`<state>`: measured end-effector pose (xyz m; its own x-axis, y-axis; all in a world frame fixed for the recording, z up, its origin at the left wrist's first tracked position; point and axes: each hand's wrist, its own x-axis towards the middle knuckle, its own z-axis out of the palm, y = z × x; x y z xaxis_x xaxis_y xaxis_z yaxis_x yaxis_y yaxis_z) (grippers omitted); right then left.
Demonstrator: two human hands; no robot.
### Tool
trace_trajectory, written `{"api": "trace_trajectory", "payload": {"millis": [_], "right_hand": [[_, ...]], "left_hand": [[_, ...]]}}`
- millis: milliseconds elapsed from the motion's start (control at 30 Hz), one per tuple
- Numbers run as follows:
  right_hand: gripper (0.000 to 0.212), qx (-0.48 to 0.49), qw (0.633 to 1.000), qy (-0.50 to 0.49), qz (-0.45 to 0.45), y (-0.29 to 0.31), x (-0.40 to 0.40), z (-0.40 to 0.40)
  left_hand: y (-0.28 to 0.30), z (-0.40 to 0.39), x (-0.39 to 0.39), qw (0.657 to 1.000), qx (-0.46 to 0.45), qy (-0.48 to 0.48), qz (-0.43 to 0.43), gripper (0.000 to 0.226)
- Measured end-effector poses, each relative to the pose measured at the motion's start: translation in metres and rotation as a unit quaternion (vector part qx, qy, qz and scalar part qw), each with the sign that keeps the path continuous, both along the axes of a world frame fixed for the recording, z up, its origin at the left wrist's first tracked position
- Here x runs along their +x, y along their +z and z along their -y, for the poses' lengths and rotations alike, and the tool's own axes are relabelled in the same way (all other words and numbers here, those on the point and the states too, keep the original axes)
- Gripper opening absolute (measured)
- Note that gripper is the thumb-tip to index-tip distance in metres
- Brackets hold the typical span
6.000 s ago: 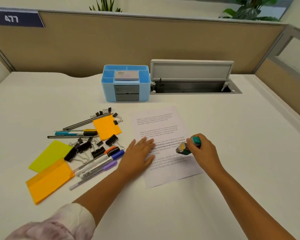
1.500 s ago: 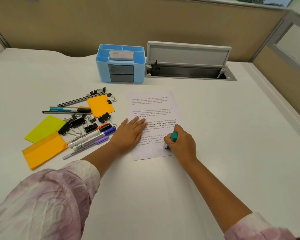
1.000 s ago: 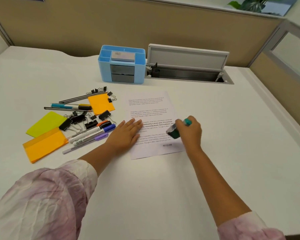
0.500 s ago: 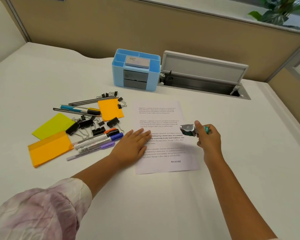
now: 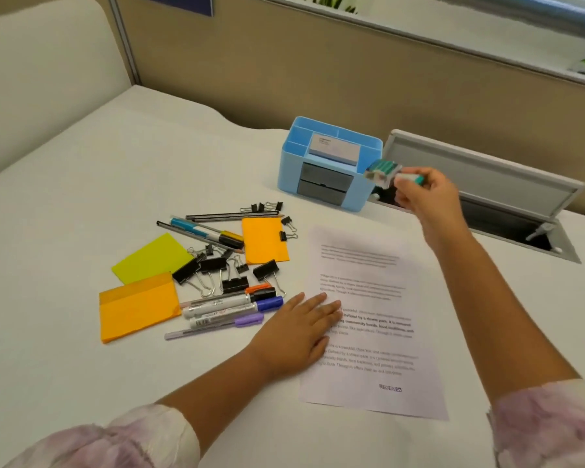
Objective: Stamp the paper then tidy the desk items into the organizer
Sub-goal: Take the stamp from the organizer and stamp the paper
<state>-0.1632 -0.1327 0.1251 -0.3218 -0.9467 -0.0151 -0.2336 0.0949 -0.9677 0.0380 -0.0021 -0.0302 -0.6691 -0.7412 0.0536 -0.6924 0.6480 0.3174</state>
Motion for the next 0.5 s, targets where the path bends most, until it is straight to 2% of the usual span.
{"api": "trace_trajectory", "payload": {"millis": [233, 500], "right_hand": [[0.029, -0.019, 0.994, 0.027, -0.106, 0.004, 0.032, 0.082], [0.031, 0.041, 0.991, 0.046, -0.118, -0.015, 0.051, 0.131]], "left_hand": [[0.000, -0.001, 0.000, 1.000, 0.013, 0.009, -0.020, 0.051], [0.004, -0.002, 0.001, 1.000, 0.019, 0.011, -0.021, 0.051]]}}
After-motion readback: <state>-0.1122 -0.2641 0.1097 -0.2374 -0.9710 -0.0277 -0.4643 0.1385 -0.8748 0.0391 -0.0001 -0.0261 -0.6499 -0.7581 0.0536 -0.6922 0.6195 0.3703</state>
